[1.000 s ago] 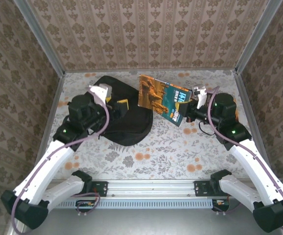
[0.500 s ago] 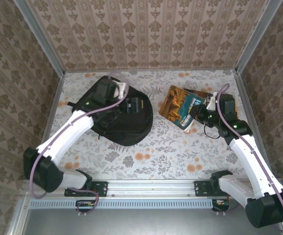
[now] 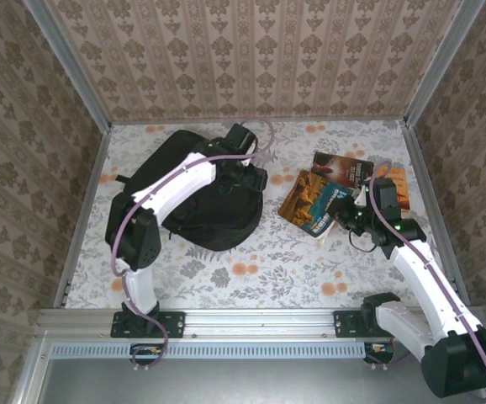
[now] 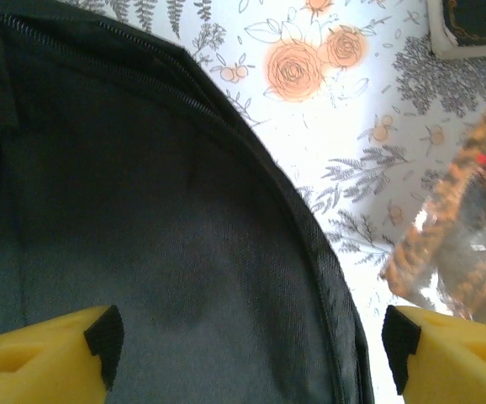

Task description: Pack the student bag

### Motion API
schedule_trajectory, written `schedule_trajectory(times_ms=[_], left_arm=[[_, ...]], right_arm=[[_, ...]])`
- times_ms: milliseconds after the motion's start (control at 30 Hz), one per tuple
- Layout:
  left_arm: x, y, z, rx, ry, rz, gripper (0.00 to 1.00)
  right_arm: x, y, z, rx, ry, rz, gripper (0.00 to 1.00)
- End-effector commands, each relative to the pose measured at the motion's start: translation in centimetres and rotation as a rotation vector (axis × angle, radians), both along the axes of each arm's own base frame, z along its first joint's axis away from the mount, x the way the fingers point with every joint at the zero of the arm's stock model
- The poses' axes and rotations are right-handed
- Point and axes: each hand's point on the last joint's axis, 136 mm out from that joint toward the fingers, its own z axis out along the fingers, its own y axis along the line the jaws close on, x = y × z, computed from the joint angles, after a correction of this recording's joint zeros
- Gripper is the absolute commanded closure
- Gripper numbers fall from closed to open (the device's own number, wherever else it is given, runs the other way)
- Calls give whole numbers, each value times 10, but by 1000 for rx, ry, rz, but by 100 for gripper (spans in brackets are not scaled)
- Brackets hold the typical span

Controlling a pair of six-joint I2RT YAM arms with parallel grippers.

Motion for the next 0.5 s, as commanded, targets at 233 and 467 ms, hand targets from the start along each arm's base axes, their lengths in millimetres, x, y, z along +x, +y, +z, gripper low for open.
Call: schedule_trajectory(times_ms=[233, 467], left_arm=[[-8, -2, -25, 80, 95, 12, 28], [-8, -5, -36, 74, 115, -4, 44]], right_arm=[[7, 3, 16, 18, -104, 24, 100], [6, 7, 13, 34, -96, 36, 100]])
